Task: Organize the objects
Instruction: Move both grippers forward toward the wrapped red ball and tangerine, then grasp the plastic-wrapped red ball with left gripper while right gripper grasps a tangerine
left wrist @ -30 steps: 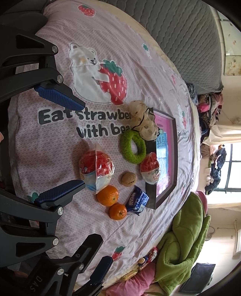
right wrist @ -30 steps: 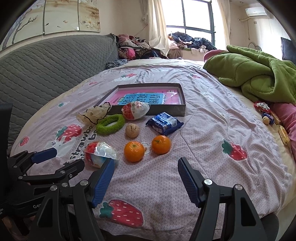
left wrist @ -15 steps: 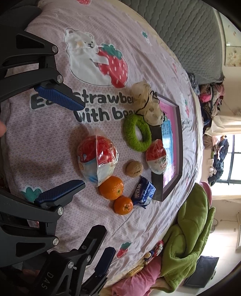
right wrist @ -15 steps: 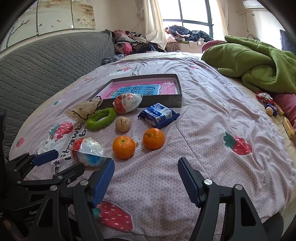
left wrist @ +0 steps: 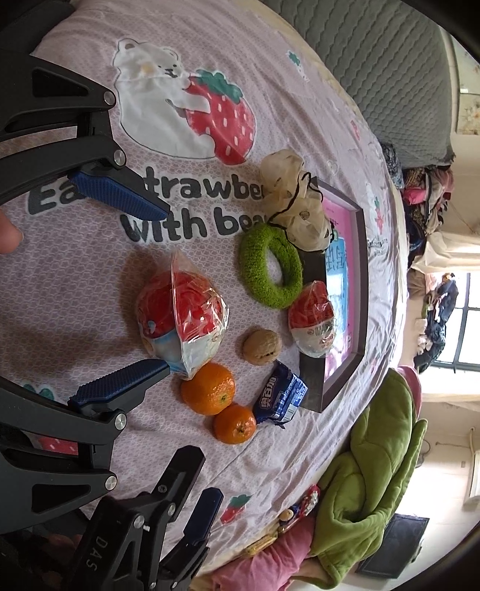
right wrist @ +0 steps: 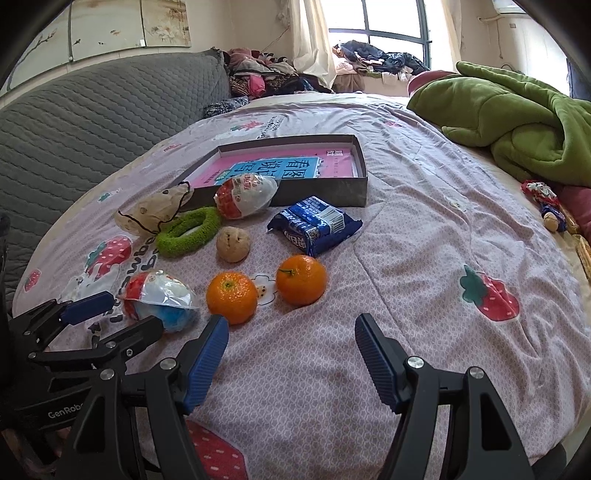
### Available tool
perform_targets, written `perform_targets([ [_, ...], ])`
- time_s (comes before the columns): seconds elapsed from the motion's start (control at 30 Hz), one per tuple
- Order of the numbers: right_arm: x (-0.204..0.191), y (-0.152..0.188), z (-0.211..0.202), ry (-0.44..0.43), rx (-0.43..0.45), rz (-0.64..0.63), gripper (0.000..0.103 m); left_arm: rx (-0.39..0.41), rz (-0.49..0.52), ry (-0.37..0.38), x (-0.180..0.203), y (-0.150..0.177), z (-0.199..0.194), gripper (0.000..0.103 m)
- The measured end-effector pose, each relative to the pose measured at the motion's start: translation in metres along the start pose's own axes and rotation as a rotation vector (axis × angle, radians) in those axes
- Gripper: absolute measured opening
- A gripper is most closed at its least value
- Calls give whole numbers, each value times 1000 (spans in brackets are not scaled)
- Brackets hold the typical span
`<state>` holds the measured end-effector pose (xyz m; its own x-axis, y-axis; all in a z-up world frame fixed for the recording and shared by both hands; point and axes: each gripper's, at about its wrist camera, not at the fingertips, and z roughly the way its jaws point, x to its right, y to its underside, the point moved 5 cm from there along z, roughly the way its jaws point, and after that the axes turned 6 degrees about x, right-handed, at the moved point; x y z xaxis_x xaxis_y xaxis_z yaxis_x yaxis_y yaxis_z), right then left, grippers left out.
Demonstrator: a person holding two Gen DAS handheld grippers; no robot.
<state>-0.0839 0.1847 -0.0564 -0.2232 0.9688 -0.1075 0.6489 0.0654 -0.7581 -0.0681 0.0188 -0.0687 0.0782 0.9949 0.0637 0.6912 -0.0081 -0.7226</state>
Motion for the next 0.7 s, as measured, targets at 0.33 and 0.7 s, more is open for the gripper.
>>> perform_targets([
  [0.33,12,-7,23,14,-11,29,70,1,-32,36,-3,-9,17,78],
  [0.7,19,-13,45,48,-30,1,70,-1,-51,46,-4,-19,33,78],
])
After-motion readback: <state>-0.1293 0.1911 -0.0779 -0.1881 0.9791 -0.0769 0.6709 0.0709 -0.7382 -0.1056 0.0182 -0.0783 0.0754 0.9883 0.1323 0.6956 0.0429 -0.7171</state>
